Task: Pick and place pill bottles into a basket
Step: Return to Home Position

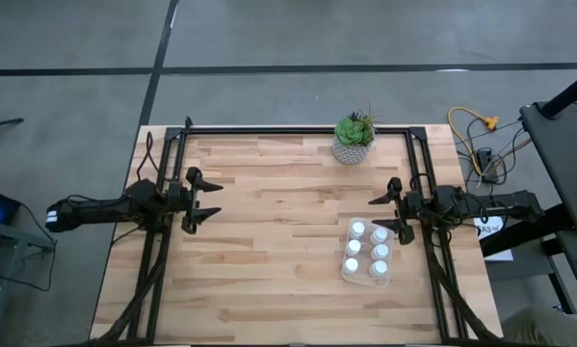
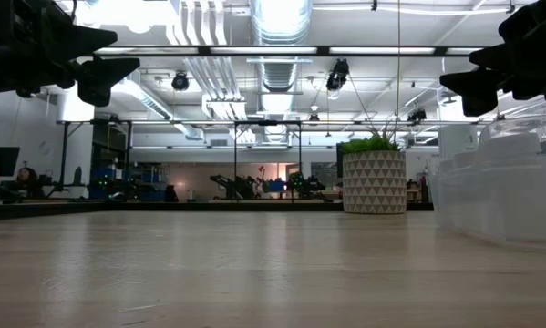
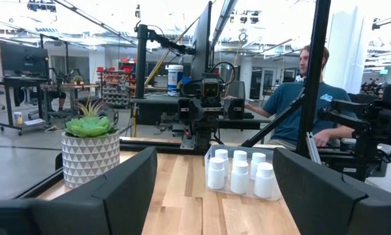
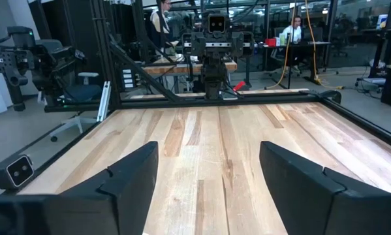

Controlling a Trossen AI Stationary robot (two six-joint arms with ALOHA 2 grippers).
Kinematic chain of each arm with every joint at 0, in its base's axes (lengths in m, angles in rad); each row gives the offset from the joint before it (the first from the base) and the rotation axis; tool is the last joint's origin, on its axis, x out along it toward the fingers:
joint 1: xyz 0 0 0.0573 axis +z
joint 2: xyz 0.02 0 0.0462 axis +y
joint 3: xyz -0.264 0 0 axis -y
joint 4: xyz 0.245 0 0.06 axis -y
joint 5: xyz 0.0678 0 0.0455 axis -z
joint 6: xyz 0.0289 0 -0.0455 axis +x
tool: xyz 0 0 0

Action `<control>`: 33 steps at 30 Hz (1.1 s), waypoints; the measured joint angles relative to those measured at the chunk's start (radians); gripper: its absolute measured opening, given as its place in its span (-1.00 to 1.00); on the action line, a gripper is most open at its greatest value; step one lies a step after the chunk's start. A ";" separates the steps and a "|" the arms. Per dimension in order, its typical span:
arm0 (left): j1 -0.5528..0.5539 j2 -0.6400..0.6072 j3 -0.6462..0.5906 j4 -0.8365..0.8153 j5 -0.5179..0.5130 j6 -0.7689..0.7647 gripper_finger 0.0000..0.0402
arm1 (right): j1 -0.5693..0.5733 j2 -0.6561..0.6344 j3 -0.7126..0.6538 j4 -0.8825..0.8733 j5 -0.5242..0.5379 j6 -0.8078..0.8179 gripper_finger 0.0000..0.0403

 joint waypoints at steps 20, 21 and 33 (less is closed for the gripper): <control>0.000 -0.001 0.000 0.000 0.000 0.000 0.43 | 0.000 0.000 0.000 0.000 0.000 -0.001 0.32; 0.000 -0.001 0.000 0.000 0.000 0.000 0.43 | 0.000 0.000 0.000 0.000 0.000 -0.001 0.31; 0.000 -0.001 0.000 0.000 0.000 0.000 0.43 | 0.000 0.000 0.000 0.000 0.000 -0.001 0.26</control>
